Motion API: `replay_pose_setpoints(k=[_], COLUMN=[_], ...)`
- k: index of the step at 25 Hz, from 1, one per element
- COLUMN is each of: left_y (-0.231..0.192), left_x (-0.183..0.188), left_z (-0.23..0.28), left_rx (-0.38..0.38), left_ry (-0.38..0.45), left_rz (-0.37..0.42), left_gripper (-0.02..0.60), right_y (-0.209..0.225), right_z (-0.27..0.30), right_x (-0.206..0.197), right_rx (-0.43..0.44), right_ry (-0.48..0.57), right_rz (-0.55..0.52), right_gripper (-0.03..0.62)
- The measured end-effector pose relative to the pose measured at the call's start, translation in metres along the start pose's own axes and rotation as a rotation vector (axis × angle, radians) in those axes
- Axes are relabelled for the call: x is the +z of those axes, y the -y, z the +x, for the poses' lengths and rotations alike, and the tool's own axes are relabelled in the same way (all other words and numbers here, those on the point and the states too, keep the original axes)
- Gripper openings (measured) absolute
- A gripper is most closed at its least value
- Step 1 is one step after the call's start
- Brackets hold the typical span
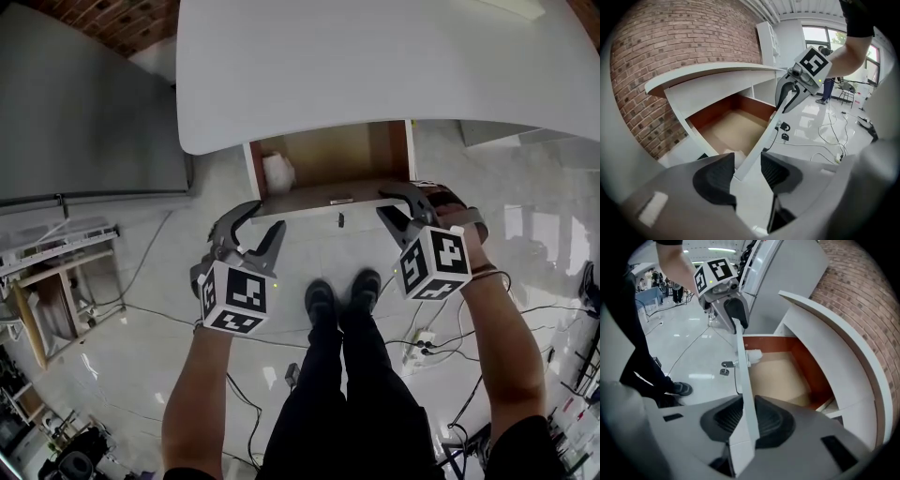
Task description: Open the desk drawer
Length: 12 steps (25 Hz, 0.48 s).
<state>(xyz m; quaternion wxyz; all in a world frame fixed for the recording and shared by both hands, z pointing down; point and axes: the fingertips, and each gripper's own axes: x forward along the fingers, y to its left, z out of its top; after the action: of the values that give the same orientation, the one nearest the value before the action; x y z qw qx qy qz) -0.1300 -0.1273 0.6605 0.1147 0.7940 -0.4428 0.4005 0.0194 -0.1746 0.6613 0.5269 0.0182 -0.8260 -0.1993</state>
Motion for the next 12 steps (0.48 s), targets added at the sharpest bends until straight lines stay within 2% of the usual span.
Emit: replay_pose_setpoints(k=[12], left_y=[0.009], left_x=[-0.014], left_z=[0.003], left_rx=[-0.022], left_ry=[-0.018], left_rz=[-0.016], left_gripper=[0.175], right_y=[-0.015], right_z=[0.009], right_x=[-0.002], right_rx=[0.007], right_ry=[-0.026], right_rz=[-0.002], right_gripper=[0.083])
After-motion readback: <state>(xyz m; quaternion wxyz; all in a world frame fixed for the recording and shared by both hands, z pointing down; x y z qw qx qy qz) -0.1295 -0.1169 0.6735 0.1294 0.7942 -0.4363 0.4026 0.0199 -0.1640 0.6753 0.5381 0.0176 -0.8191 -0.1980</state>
